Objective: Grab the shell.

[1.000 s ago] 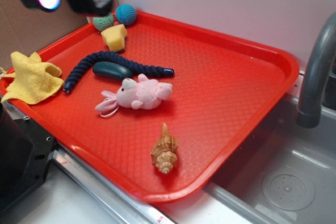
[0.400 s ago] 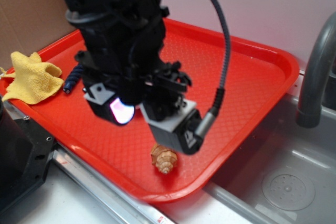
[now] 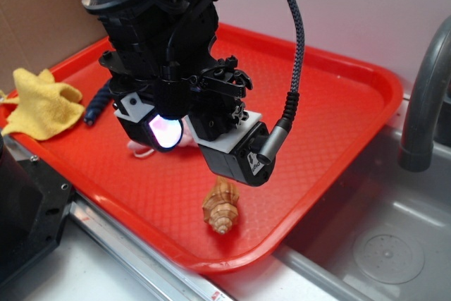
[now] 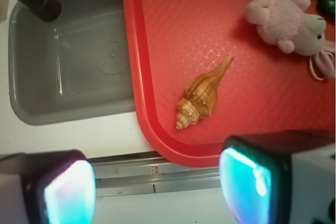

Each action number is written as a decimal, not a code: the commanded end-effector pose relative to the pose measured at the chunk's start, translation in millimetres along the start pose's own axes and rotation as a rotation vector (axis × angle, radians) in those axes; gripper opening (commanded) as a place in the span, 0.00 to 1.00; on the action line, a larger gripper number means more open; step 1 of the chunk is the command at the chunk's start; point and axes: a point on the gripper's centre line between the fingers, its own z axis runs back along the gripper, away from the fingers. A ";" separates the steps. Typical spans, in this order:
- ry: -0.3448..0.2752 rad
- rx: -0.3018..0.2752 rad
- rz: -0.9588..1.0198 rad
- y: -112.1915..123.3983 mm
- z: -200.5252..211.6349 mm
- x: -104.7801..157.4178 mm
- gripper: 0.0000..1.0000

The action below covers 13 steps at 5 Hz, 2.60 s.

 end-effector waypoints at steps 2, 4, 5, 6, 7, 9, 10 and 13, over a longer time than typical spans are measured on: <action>0.023 0.038 0.139 11.3 -36.4 24.3 1.00; 0.062 0.041 0.228 21.3 -59.4 18.9 1.00; 0.074 0.042 0.275 38.4 -61.7 1.4 1.00; 0.089 -0.003 0.281 48.2 -74.1 -10.0 1.00; 0.095 -0.008 0.234 41.7 -79.5 -9.6 1.00; 0.058 -0.020 0.149 24.7 -68.0 -27.0 1.00; 0.034 -0.013 0.164 27.1 -59.1 -30.4 1.00; 0.036 0.014 0.200 52.1 -62.5 -13.9 1.00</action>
